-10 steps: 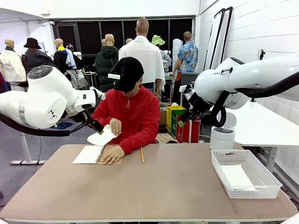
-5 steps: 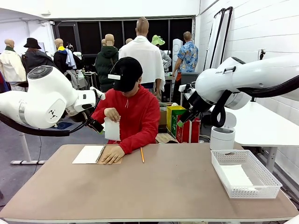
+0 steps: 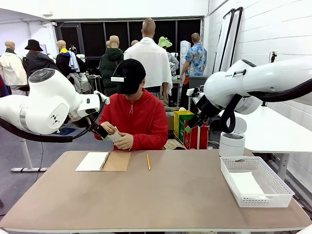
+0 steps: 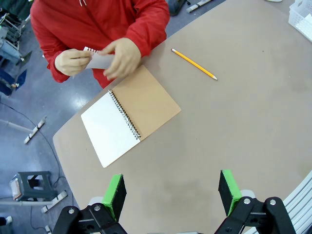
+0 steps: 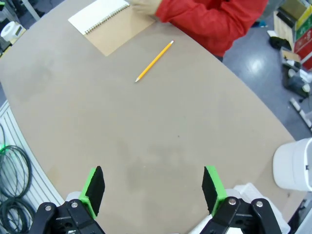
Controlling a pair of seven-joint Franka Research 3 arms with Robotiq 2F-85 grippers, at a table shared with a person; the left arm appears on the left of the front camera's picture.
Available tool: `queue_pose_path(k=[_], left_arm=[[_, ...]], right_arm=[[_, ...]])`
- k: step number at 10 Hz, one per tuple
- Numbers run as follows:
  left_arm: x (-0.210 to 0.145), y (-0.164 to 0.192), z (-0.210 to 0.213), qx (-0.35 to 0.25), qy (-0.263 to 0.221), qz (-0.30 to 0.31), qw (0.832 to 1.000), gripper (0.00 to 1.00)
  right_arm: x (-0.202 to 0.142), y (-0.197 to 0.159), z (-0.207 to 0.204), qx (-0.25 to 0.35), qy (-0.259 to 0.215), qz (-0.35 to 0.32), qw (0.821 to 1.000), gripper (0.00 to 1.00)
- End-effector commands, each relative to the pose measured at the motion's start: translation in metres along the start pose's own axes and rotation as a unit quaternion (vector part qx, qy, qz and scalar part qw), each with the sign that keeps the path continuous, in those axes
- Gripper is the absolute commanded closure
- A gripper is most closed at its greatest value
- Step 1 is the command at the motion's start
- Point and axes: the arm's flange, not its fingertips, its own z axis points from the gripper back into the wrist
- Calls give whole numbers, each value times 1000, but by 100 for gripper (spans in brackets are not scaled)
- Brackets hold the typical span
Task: Sort the paper based on its condition.
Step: If a person hands you a paper, place it in the Organizing basket , and if it's crumpled, put it in the Trash can.
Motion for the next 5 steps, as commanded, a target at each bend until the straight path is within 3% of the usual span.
queue_pose_path(k=[1,5], left_arm=[[0,0,0,0,0,0,1000,0],[0,0,0,0,0,0,1000,0]], right_arm=[[-1,-1,-1,-4,3,0,1000,0],[-1,-1,-1,-4,3,0,1000,0]])
